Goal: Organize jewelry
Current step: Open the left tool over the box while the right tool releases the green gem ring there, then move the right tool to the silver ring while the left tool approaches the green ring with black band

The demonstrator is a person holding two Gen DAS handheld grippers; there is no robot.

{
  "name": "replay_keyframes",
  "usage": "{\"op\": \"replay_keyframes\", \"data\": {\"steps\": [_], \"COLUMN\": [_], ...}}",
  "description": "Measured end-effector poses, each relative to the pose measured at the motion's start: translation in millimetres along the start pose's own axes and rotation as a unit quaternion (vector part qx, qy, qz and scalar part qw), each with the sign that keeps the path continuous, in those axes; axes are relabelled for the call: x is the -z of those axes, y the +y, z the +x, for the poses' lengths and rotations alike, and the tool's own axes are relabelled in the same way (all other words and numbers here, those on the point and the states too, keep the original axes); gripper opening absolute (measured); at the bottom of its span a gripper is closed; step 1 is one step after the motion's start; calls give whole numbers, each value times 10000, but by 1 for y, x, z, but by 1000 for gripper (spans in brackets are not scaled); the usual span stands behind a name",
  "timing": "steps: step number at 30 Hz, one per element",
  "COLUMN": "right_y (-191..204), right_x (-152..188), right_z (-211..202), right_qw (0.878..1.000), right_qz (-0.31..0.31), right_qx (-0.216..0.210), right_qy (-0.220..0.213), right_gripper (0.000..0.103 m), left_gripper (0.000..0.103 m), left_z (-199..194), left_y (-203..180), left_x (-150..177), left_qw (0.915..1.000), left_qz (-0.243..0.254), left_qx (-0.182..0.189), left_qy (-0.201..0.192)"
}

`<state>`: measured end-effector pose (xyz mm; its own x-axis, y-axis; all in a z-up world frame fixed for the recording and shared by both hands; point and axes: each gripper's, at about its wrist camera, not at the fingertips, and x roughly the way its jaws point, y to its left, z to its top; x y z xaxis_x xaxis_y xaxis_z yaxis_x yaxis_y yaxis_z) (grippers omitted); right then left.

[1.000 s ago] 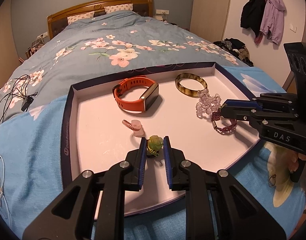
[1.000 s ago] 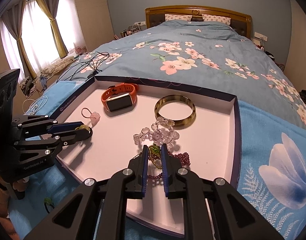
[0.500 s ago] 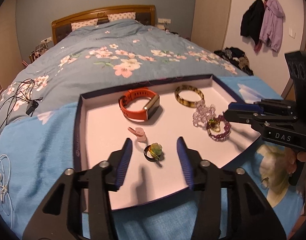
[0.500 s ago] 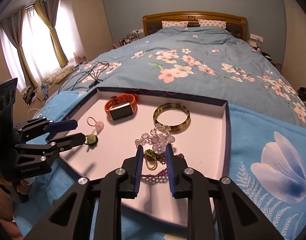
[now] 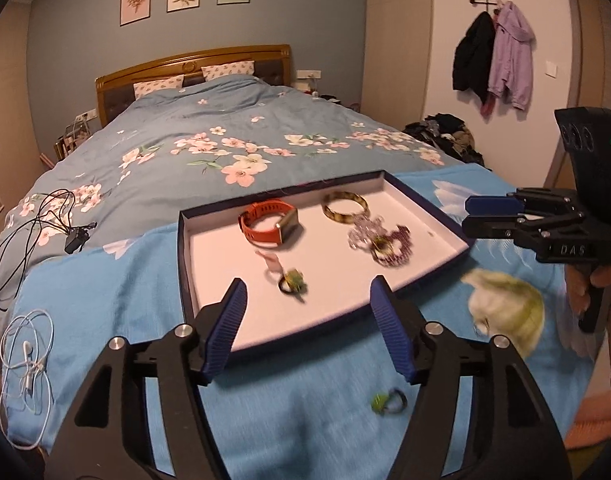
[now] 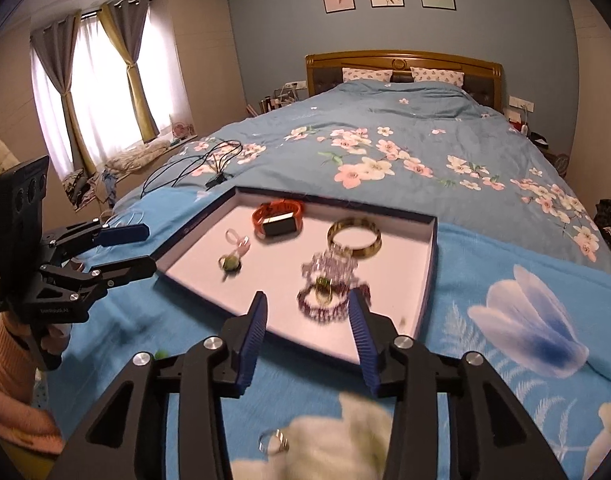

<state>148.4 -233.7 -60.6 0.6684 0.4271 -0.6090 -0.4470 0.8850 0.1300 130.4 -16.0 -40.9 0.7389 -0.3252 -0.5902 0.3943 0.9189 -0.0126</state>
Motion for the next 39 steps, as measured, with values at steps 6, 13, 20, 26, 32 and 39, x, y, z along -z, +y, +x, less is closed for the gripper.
{"op": "replay_keyframes", "data": {"steps": [6,13,20,26,32,39], "right_y": [8,17,22,29,37,37], "right_x": [30,60,73,73,75,75], "right_z": [-2,4,6,8,12,13], "right_qw": [9992,9966,9953,9951,9937,9935], "right_qz": [-132,-179,-109,-200,-338,-352], "right_qx": [82,12,-16,74,134,204], "right_qy": [381,808,966,970,1056,1066], "right_gripper": [42,42,42,42,42,36], "left_gripper": [69,72,71,65,57,48], "left_z": [-12,-10,-4,1,11,23], "left_y": [-16,-22,-32,-37,-37,-37], "left_x": [29,50,61,61,61,61], "left_qw": [9993,9982,9961,9950,9930,9898], "left_qz": [196,74,94,92,6,-64], "left_qx": [165,301,418,505,493,623], "left_qy": [257,518,771,861,1072,1276]}}
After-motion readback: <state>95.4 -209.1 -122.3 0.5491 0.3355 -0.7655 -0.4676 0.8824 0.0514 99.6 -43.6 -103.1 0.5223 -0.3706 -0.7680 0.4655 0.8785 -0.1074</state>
